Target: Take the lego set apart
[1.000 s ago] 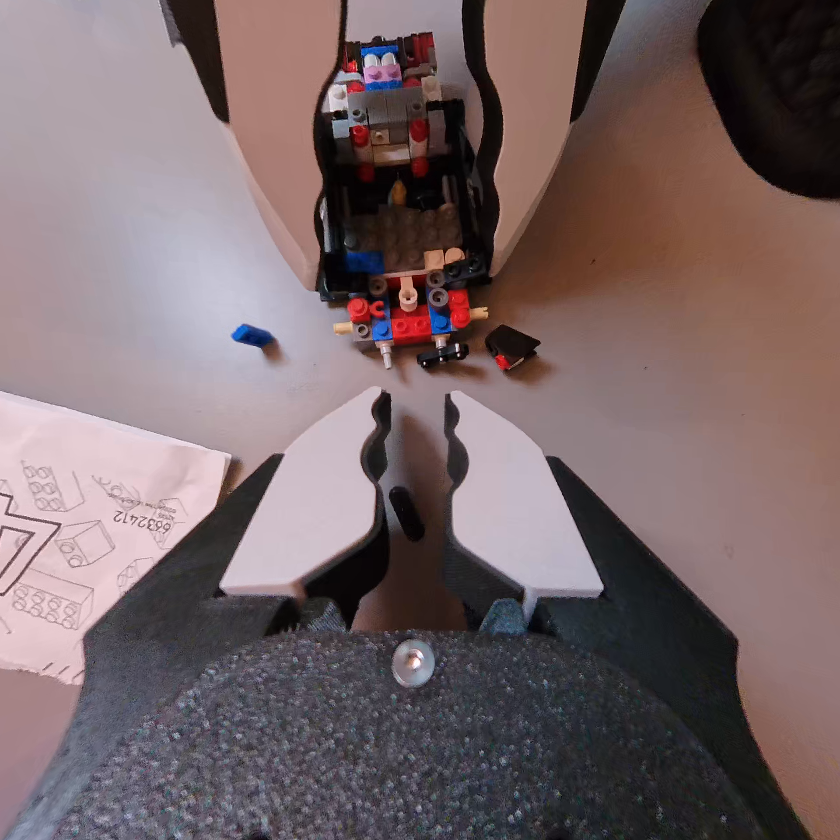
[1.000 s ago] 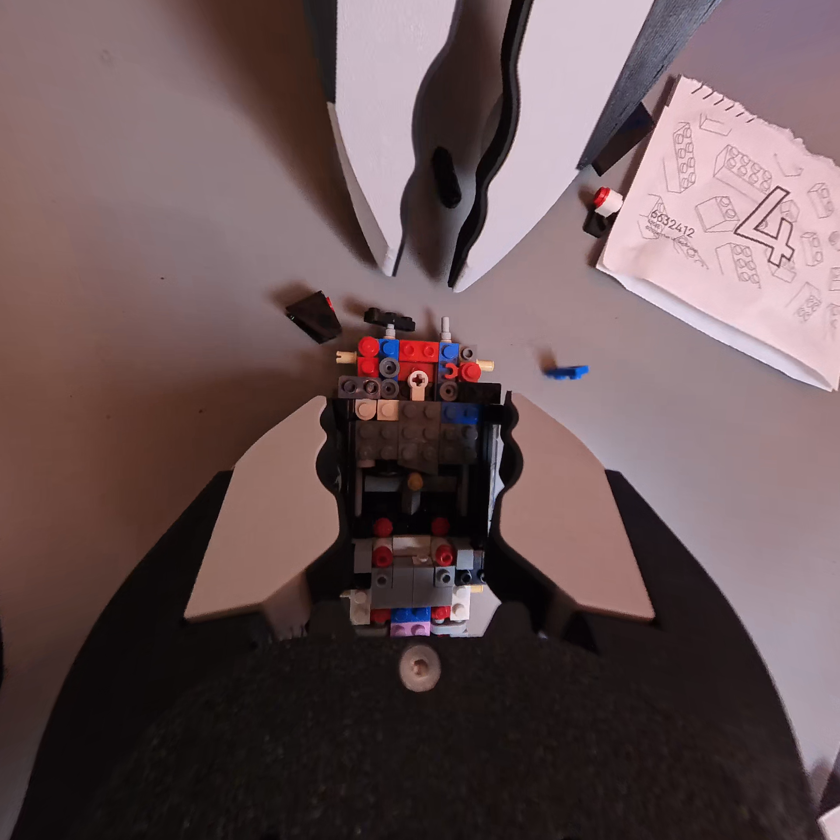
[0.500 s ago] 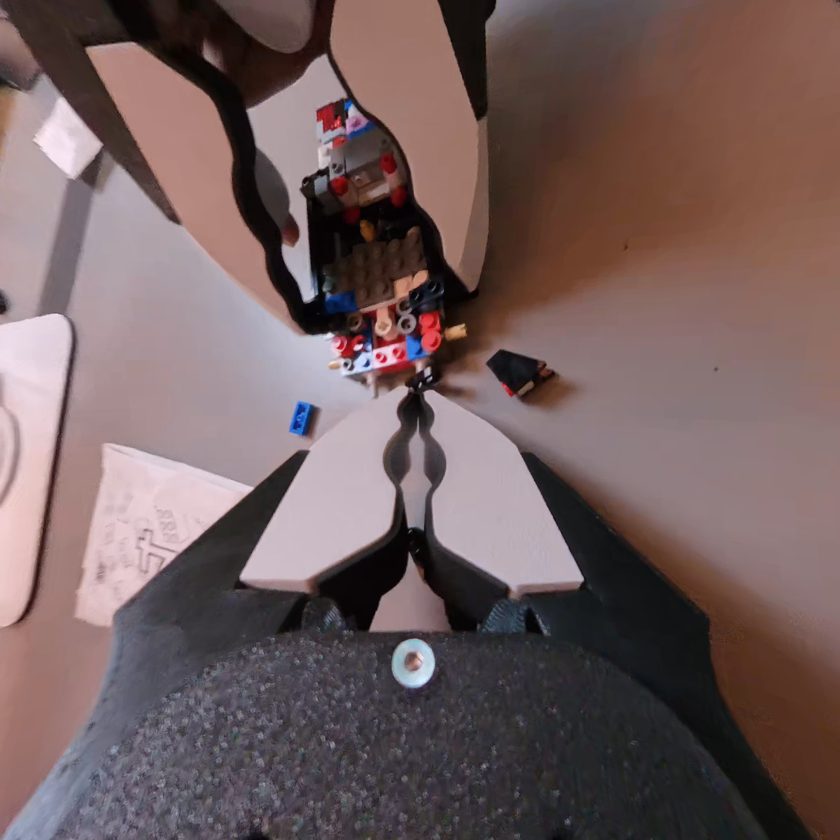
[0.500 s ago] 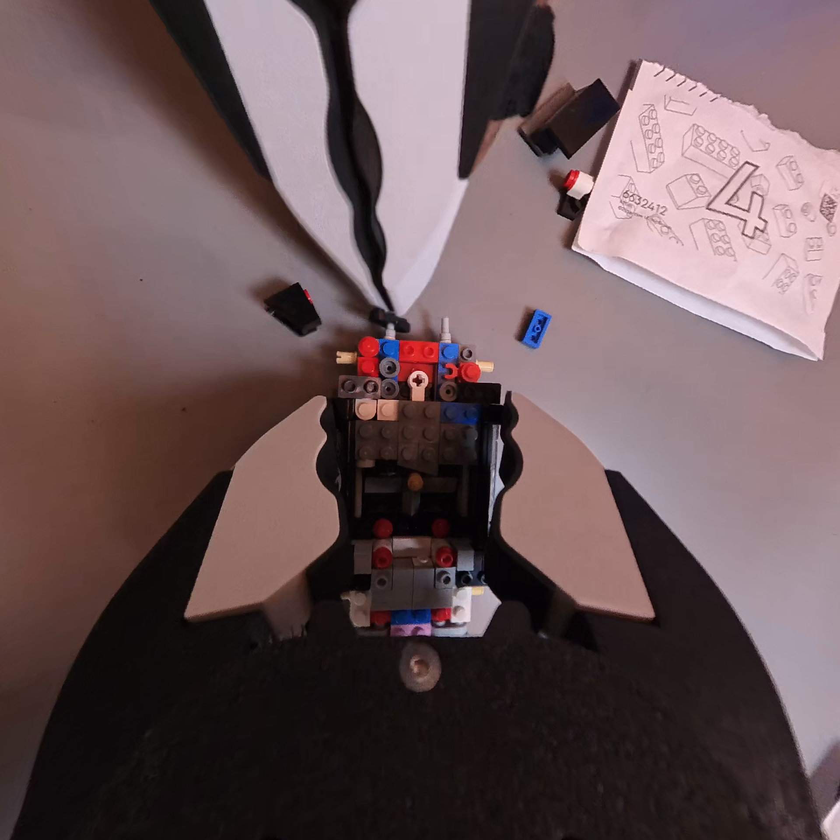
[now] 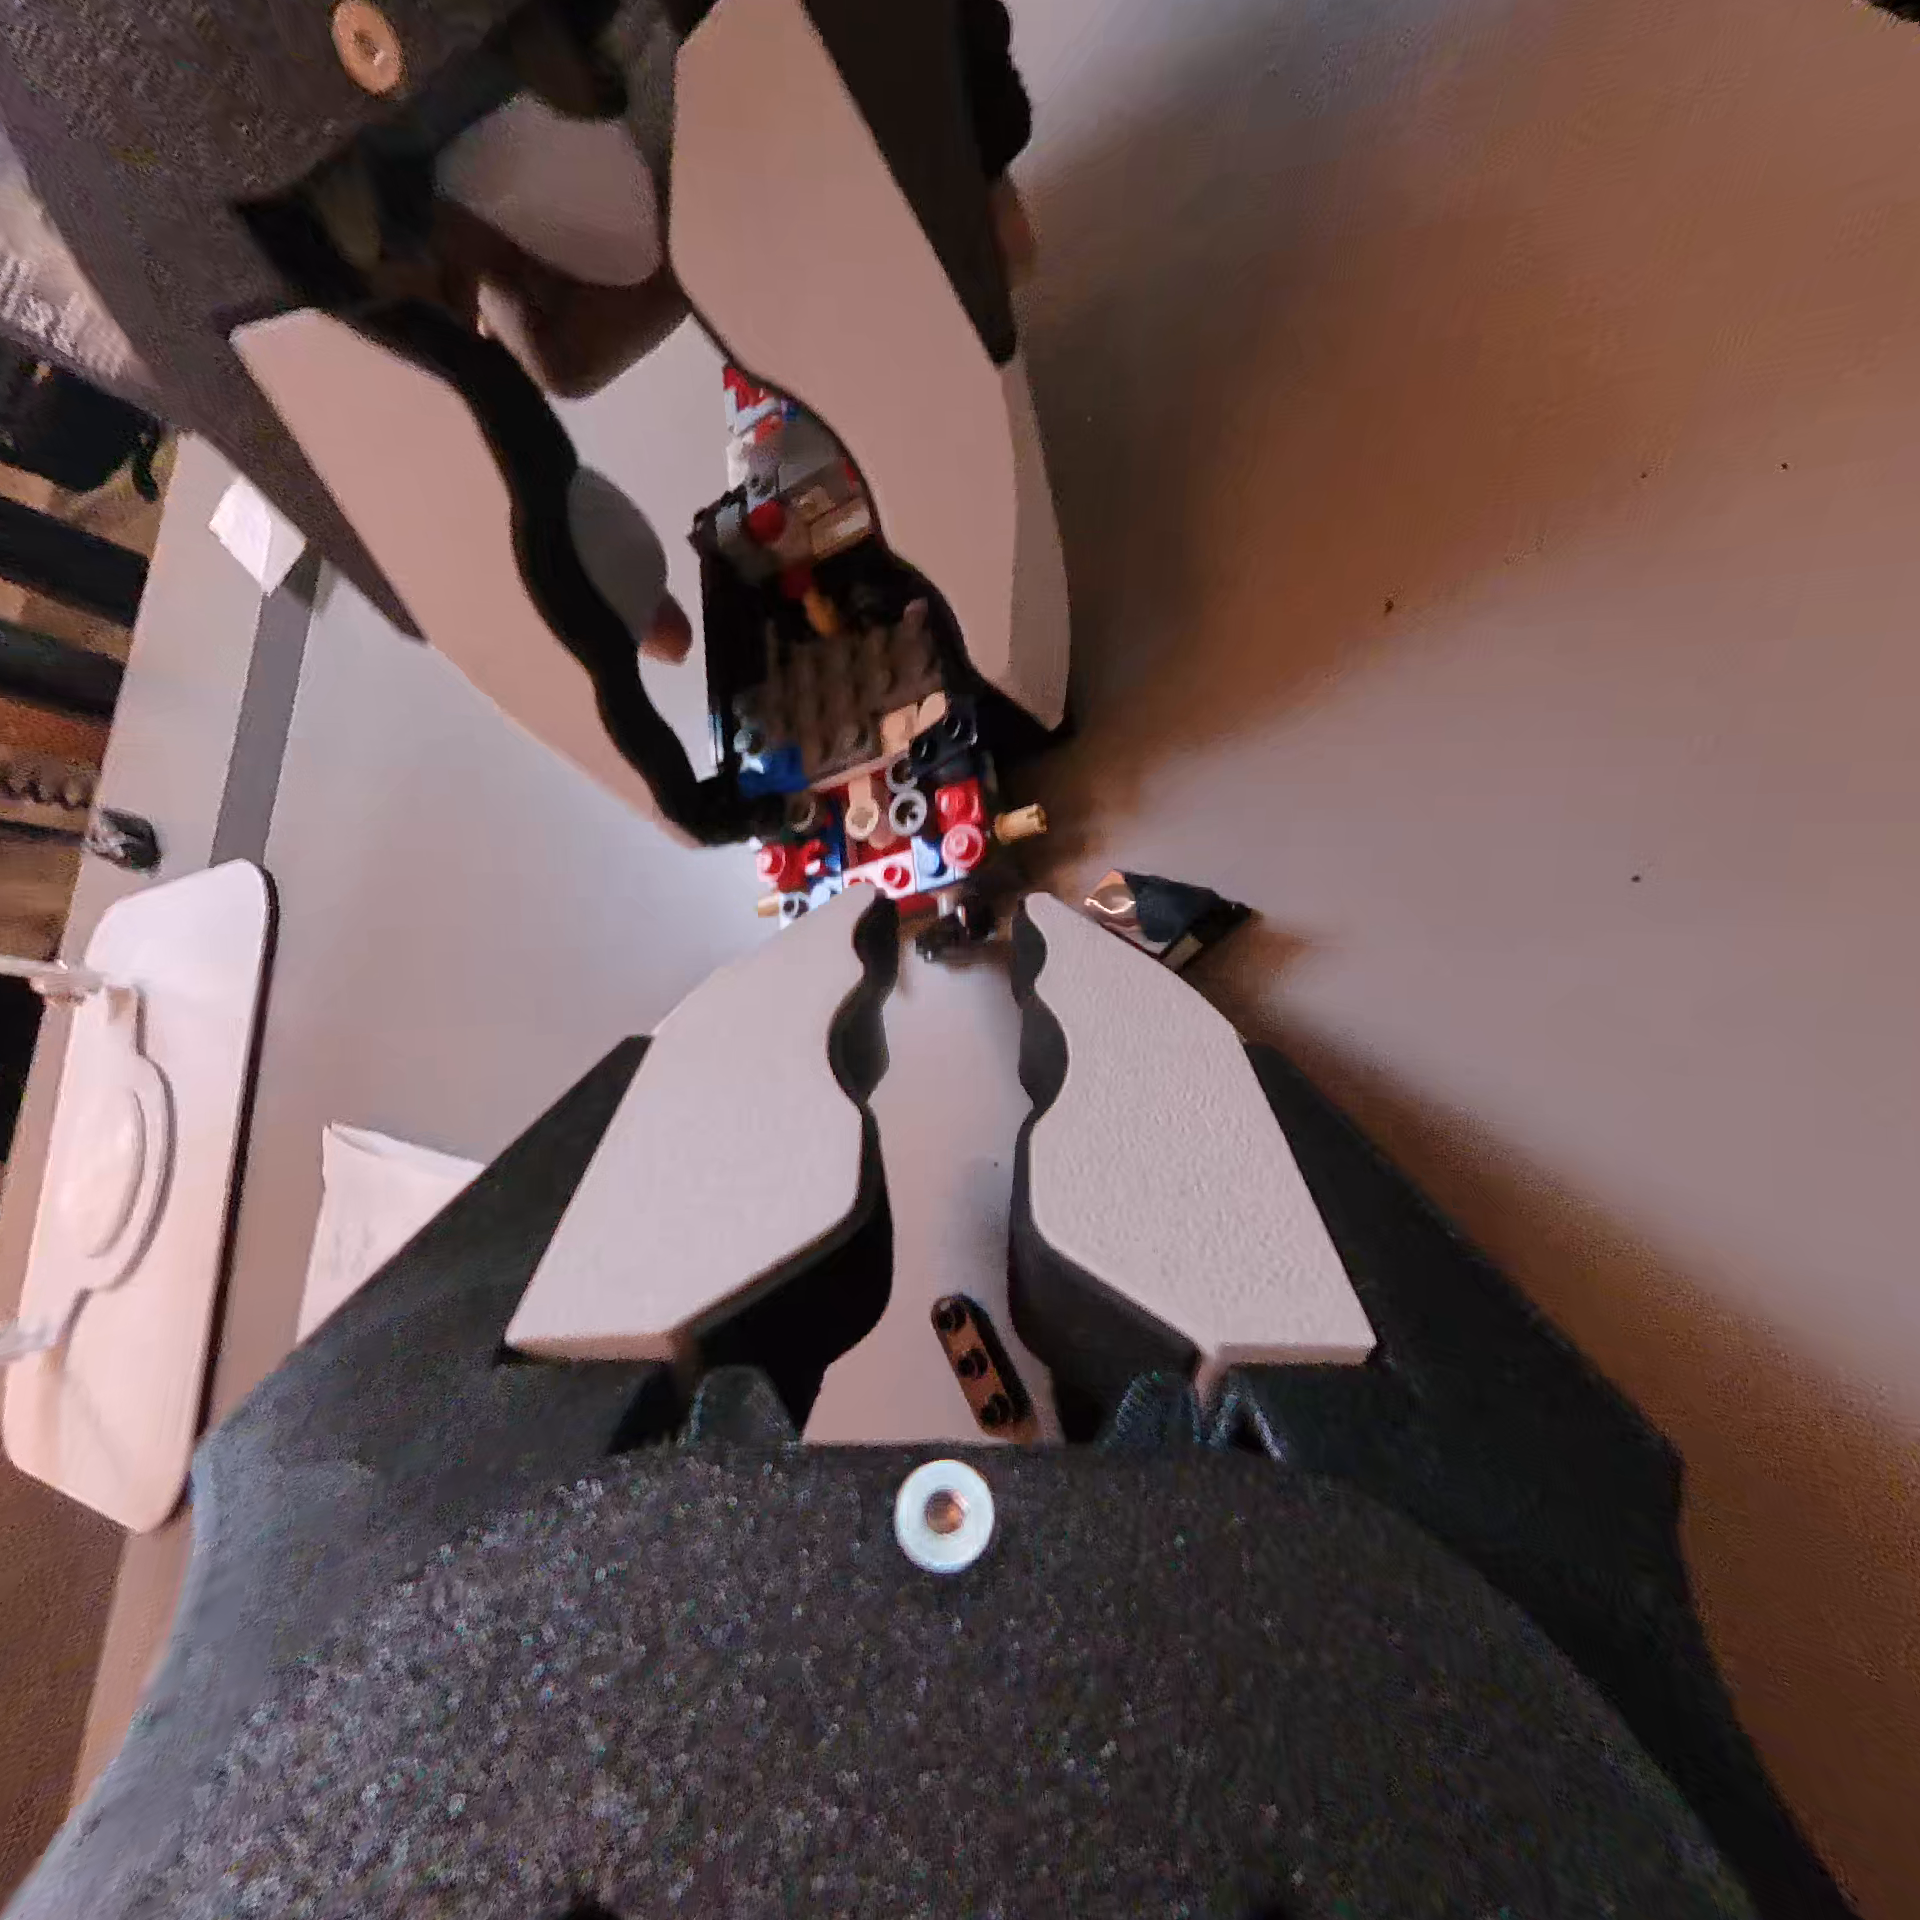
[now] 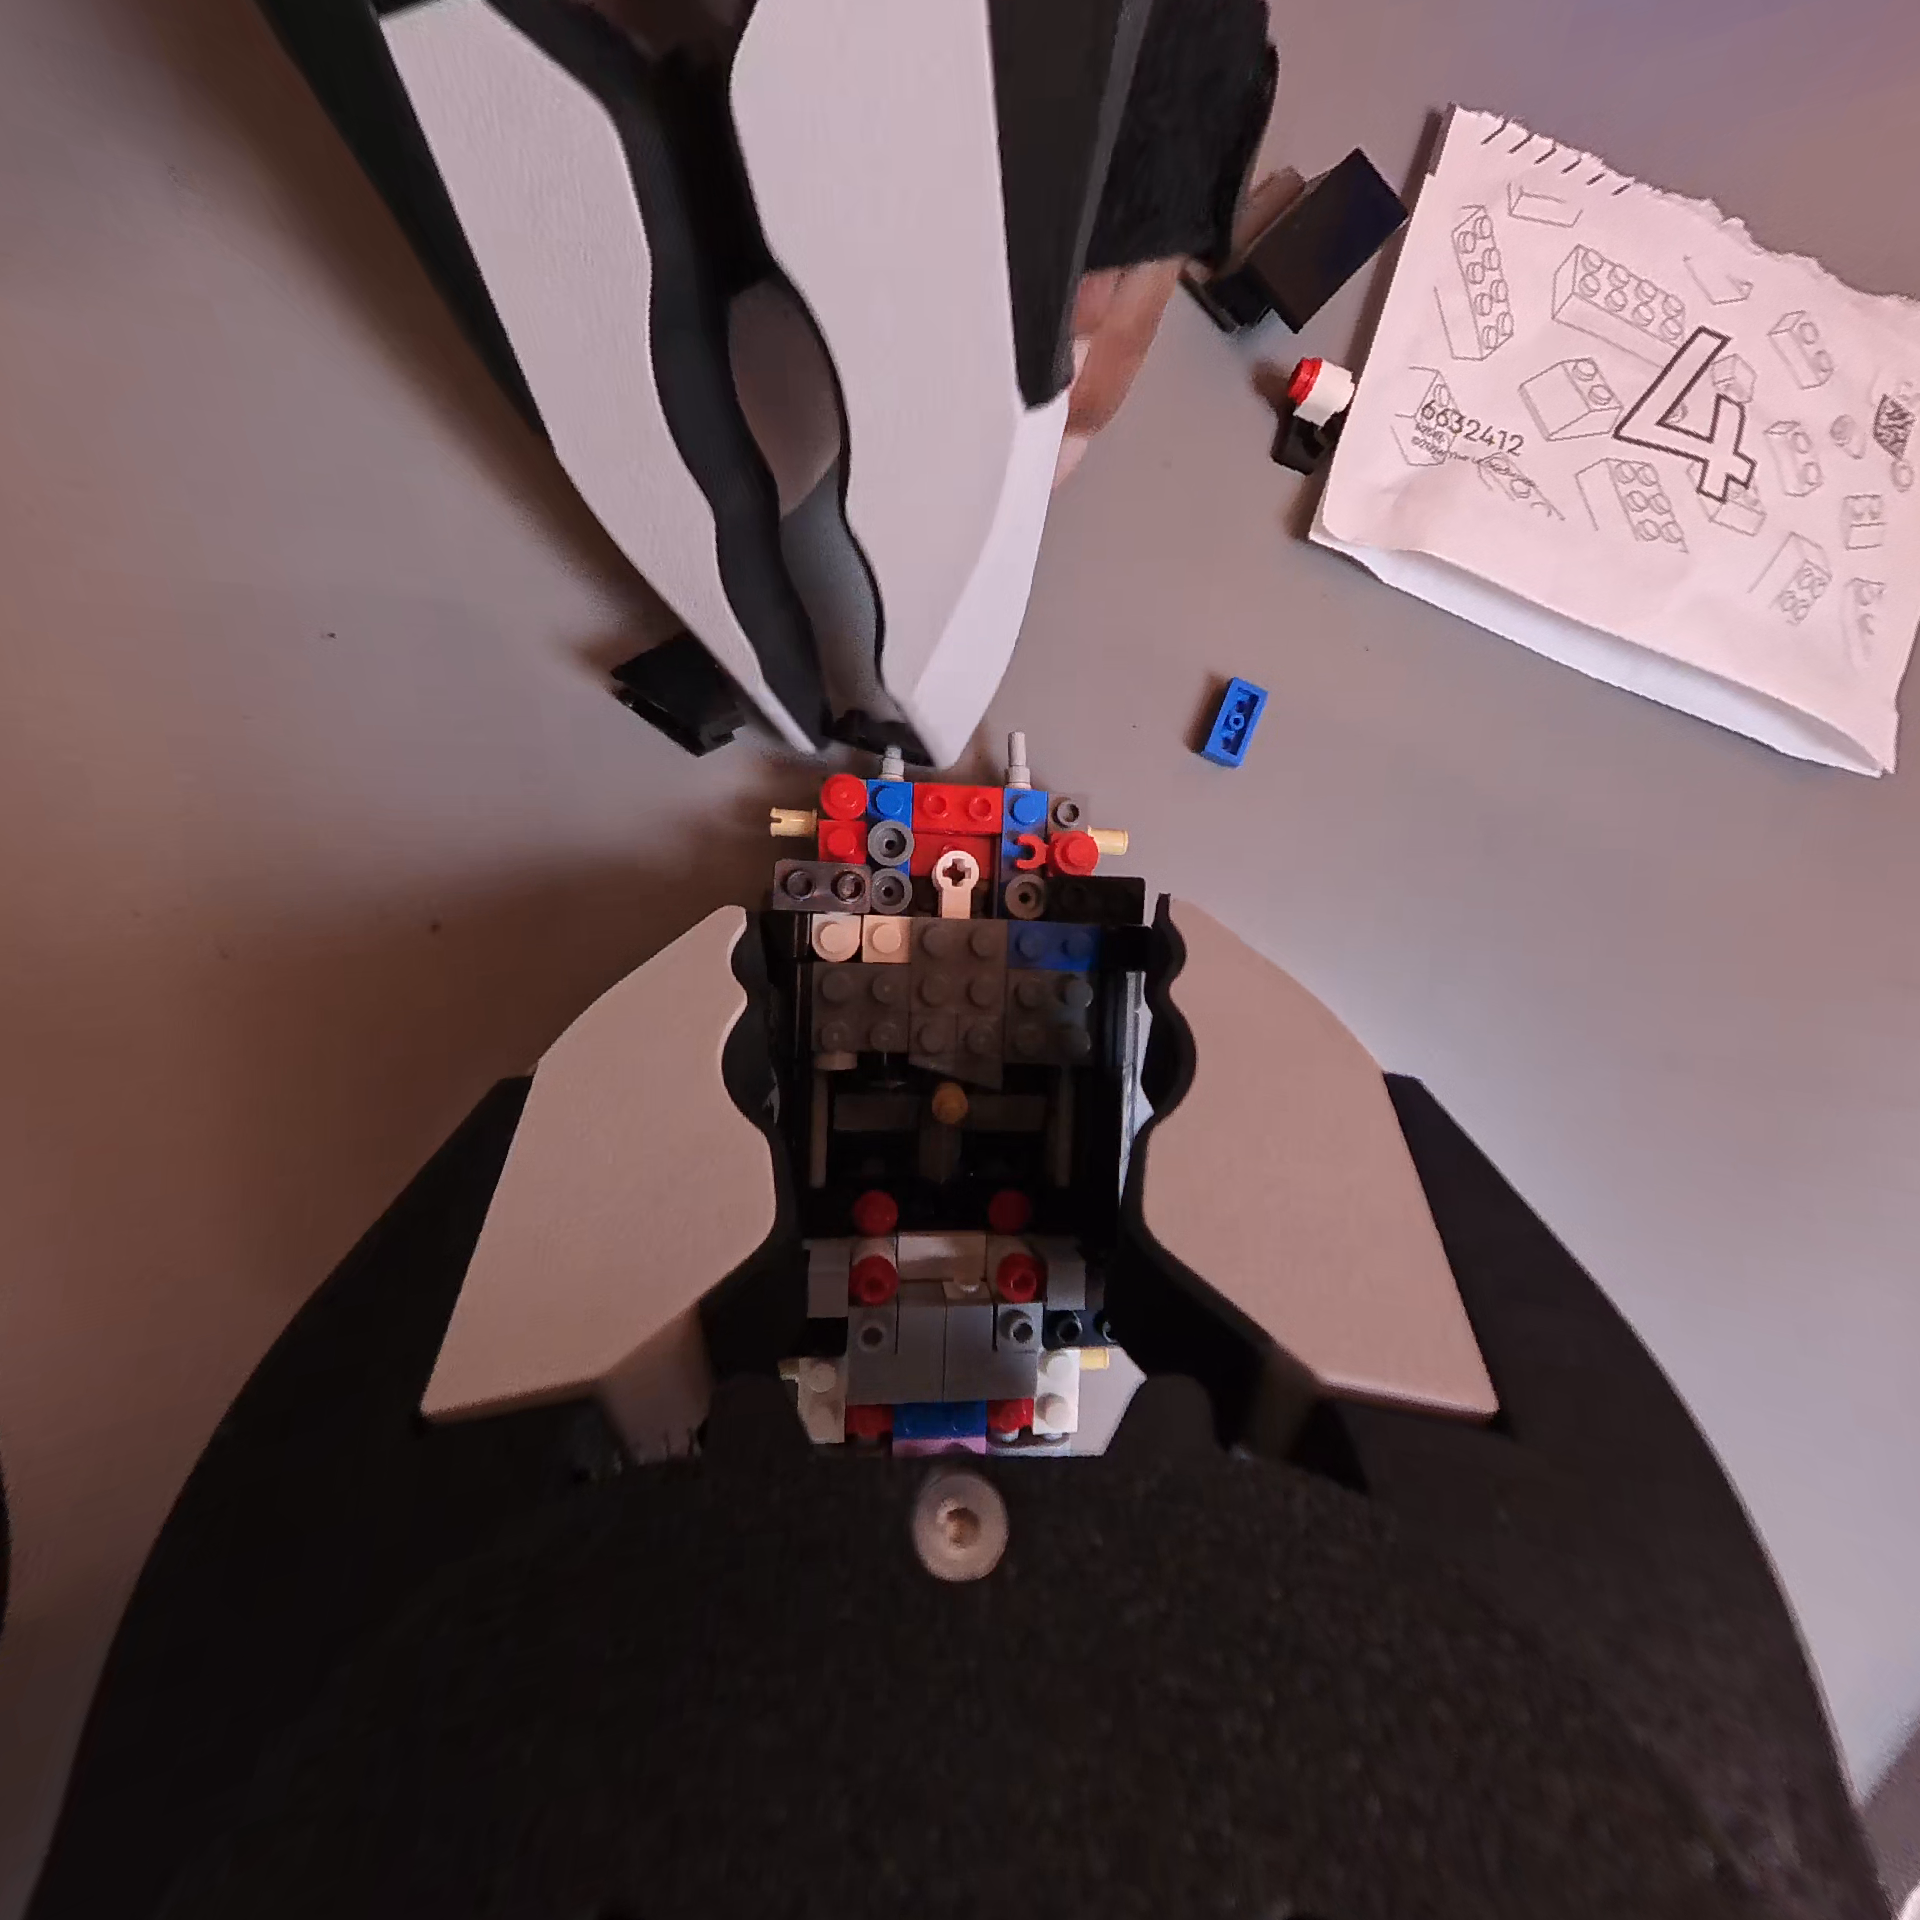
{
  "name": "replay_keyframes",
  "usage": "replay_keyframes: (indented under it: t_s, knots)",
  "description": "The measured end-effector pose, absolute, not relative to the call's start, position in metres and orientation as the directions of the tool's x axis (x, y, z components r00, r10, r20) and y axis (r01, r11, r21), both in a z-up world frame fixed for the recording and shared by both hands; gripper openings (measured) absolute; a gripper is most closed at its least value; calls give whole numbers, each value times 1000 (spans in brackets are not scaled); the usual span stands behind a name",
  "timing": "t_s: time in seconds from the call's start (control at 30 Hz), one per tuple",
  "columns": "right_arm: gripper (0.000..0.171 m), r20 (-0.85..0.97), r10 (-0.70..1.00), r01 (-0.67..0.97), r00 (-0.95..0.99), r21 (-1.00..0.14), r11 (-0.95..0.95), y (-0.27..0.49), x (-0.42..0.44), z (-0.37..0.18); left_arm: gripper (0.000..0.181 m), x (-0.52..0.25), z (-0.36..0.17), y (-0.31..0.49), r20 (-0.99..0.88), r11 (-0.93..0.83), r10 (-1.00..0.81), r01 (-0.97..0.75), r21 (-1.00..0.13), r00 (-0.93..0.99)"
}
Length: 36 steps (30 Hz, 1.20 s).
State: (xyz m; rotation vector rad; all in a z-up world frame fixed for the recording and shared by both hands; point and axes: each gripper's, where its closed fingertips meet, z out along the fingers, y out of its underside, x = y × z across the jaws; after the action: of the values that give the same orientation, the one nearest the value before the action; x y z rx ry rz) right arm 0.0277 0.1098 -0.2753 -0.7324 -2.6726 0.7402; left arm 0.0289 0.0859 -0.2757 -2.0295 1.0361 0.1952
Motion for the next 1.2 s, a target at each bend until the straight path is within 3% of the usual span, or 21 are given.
replay_keyframes:
  t_s: [0.07, 0.23, 0.37, 0.47, 0.63, 0.87, 1.2]
  knots:
    - [70, 124, 540, 400, -832, -541, 740, 110, 28, -275, 9, 31, -278, 88, -497, -300, -608, -759, -579, 619]
    - [70, 135, 553, 413, -822, -525, 744, 119, 30, -276, 9, 15, -280, 77, -545, -324, -583, -788, -524, 602]
    - [70, 122, 580, 424, -806, -563, 709, 126, 33, -275, 8, 2, -275, 60, -490, -381, -548, -723, -576, 678]
    - [71, 140, 589, 427, -796, -559, 710, 126, 30, -275, 30, 4, -269, 59, -386, -431, -527, -629, -646, 757]
    - [77, 144, 619, 433, -772, -595, 678, 126, 37, -256, 40, 11, -247, 58, -162, -451, -510, -423, -786, 845]
    - [80, 147, 683, 555, -716, -474, 684, 156, 62, -272, 36, 29, -259, 51, -55, -484, -559, -379, -789, 828]
    - [73, 215, 568, 510, -794, -272, 816, 200, 31, -282, 35, 38, -271, 48, -75, -486, -591, -429, -761, 803]
